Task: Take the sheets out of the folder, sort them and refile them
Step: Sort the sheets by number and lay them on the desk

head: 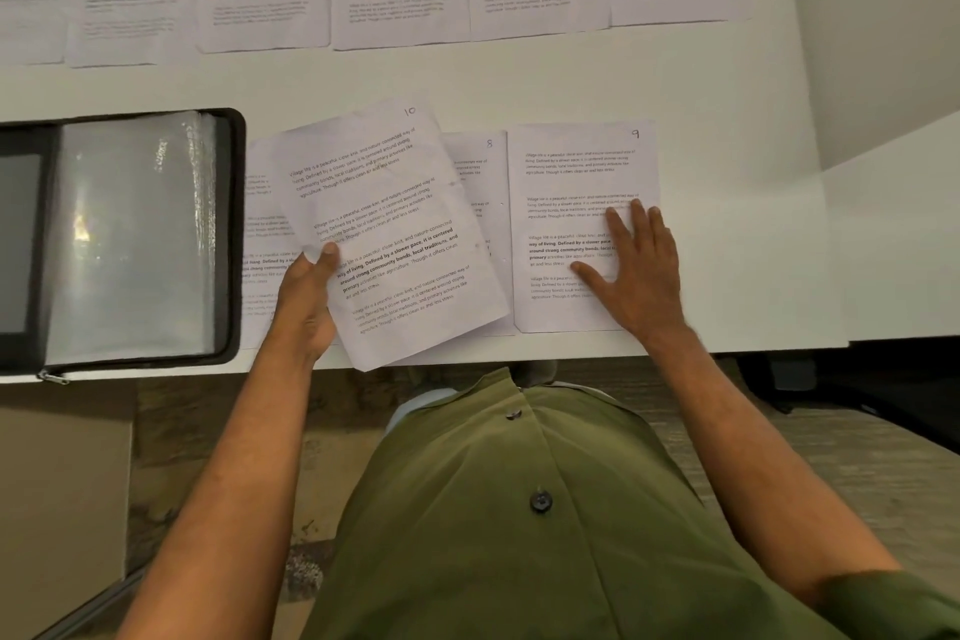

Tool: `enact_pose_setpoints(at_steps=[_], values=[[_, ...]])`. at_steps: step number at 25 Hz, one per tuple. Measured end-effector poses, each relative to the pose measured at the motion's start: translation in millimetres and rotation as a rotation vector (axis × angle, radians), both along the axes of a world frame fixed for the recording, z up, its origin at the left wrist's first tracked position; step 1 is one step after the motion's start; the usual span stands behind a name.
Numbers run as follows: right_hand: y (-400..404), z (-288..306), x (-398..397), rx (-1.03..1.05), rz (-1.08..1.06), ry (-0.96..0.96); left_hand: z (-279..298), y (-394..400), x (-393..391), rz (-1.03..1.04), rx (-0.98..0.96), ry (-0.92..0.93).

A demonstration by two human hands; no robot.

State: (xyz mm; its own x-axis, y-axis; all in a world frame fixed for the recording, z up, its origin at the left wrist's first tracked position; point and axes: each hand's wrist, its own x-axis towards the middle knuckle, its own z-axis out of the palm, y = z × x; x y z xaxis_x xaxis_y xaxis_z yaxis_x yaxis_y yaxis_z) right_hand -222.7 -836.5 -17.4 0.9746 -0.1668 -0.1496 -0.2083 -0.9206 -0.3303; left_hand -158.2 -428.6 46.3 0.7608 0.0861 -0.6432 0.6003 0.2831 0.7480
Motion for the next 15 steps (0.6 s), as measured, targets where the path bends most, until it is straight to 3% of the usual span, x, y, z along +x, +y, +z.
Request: enact_pose_setpoints(at_steps=[11,15], values=[[-0.4,3.0,0.2,0.007,-0.012,0.001,-5.2,-19.6,8.3,-0.061,-0.009,0.001],[12.2,25.1,1.5,0.148,-0.156,-0.152,-3.5,-49.4,10.6,-0.162,-0.028,0.011]])
